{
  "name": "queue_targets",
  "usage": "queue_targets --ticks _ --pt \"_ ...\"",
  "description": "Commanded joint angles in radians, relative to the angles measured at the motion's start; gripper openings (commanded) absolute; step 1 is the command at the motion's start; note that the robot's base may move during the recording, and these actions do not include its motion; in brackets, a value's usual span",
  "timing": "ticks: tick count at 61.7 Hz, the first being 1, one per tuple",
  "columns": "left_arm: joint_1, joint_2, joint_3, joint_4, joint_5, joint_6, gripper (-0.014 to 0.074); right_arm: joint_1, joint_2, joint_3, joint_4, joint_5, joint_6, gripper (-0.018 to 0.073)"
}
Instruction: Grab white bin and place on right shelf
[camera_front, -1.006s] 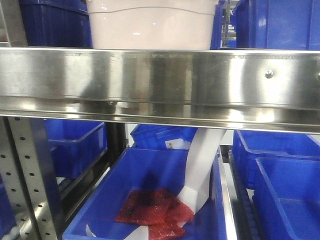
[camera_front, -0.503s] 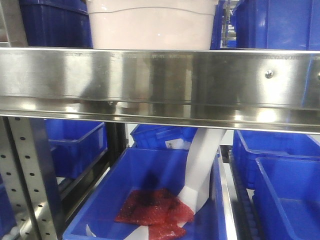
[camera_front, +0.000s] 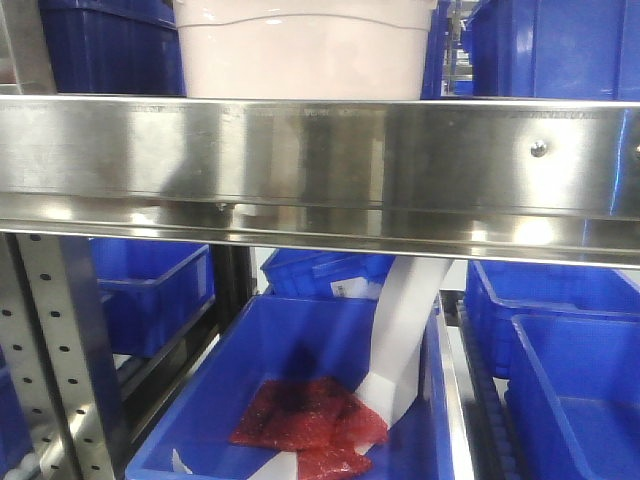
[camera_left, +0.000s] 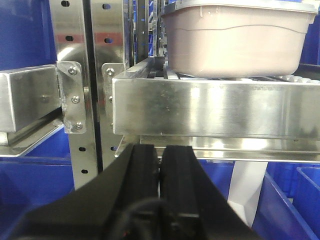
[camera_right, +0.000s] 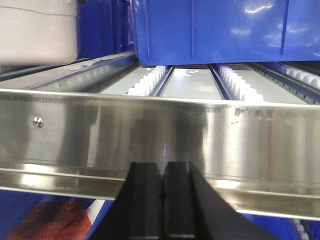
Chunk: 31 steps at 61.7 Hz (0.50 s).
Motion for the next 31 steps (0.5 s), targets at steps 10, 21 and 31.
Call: queue_targets --ticks 10,21,31 --pt "-0.008 -0.011 0.001 -0.007 -0.09 -0.004 -0.0118 -0.005 -0.019 0.0 -0.01 -0.101 0.0 0.0068" --pt "-0.008 -0.011 0.001 -0.007 -0.09 -0.004 -0.0118 -0.005 -0.019 0.0 -0.01 -0.101 0.0 0.0068" --pt "-0.008 -0.011 0.001 -0.007 -0.09 -0.004 -0.0118 -0.005 -0.019 0.0 -0.01 -0.101 0.0 0.0068"
